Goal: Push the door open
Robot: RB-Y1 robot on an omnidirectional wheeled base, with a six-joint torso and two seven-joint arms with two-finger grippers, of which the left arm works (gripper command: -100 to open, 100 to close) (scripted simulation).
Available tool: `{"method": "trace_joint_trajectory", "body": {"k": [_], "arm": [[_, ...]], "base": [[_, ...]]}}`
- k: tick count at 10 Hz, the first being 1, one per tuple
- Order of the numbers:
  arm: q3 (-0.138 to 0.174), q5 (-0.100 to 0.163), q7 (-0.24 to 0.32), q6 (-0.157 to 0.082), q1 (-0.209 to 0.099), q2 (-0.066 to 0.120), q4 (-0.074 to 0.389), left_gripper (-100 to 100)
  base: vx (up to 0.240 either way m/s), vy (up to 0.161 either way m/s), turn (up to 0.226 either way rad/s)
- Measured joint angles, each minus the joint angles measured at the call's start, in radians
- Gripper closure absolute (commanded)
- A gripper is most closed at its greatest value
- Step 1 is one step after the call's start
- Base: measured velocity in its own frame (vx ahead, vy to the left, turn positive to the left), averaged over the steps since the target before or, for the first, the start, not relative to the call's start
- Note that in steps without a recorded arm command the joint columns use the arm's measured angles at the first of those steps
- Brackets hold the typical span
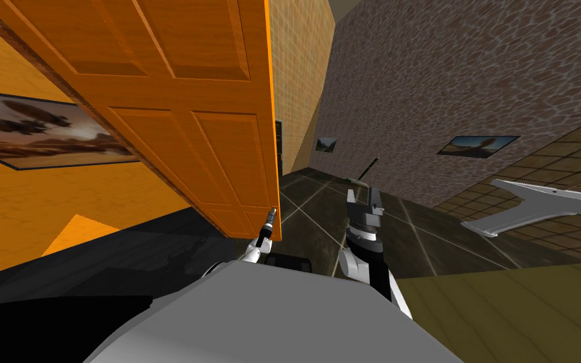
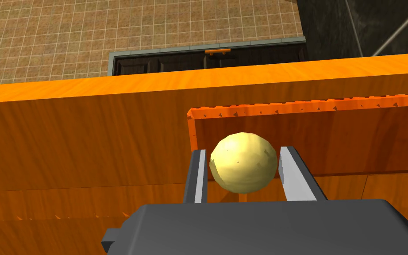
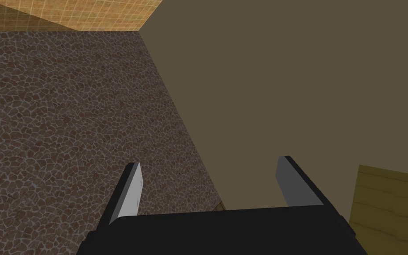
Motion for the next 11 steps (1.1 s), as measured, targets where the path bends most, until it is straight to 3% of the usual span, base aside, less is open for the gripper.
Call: {"method": "trace_joint_trajectory", "body": {"k": [2, 3, 5, 6, 9, 11], "arm": [[0.002, 0.002, -0.001, -0.007, -0.012, 0.005, 0.026, 100], [0.0, 0.001, -0.002, -0.003, -0.002, 0.006, 0.019, 100], [0.014, 0.011, -0.005, -0.02, -0.024, 0.03, 0.052, 100], [0.016, 0.01, -0.007, -0.013, -0.009, 0.031, 0.023, -100], [-0.043, 0.036, -0.007, -0.011, -0.009, 0.052, 0.02, -100], [-0.086, 0.059, -0.011, -0.021, -0.023, 0.061, 0.043, -100]], "base": [[0.085, 0.068, -0.004], [0.133, 0.041, 0.027], [0.082, 0.041, 0.06], [0.03, 0.048, 0.207], [0.007, 0.041, 0.161], [0.004, 0.036, 0.195]]}}
